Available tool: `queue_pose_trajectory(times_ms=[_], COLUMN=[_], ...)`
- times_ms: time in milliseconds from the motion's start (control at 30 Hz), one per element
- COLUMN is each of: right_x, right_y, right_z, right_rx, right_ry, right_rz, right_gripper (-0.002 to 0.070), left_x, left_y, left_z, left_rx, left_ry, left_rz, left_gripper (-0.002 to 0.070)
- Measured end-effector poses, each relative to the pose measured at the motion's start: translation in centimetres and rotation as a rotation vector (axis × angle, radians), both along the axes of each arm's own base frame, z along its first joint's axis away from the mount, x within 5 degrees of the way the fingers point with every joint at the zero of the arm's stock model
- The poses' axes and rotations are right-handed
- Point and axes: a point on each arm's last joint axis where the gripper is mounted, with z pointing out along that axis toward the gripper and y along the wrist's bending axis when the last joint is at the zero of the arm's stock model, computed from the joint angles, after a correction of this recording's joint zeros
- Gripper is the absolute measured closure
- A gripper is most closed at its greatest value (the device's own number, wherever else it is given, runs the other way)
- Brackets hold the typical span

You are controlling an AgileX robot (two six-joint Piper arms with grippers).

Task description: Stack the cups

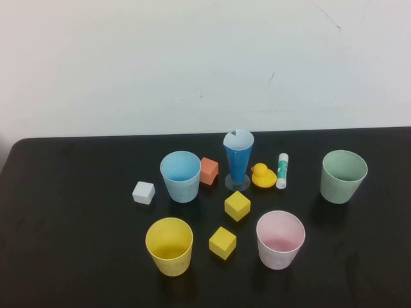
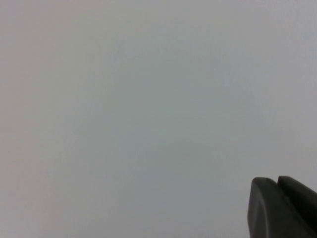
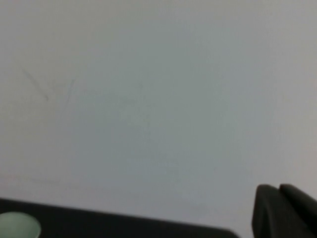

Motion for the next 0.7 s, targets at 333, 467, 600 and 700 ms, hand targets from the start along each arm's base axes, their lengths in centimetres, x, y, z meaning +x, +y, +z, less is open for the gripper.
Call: queue_pose_trajectory(times_ms=[333,467,600,700], right_x=[2.5,3.2,3.4,3.5], right_y=[0.3,0.2,0.2,0.2], right_z=[-2.9,-5.5,-6.0,-5.9], right_rx=[-0.003,-0.113,-0.133,-0.133], right_ry=[0.300,0.366,0.337,0.324], right_rz=[0.071,0.086,0.085,0.084], right_gripper=[0.0679,0.0679,0.0679,0.0679], left_x=[11.1,14.6,17.4,18.7], left_y=[-1.7,-2.4,-3.2,-4.4], left_z=[0.4,-0.5,-1.8,-2.6], left_rx=[0.062,0.073,0.066,0.099], left_ry=[0.560,0.624,0.666,0.668], left_rz=[-0.128,-0.183,-0.256,-0.324], left_gripper=[0.0677,0.0677,0.0677,0.0677])
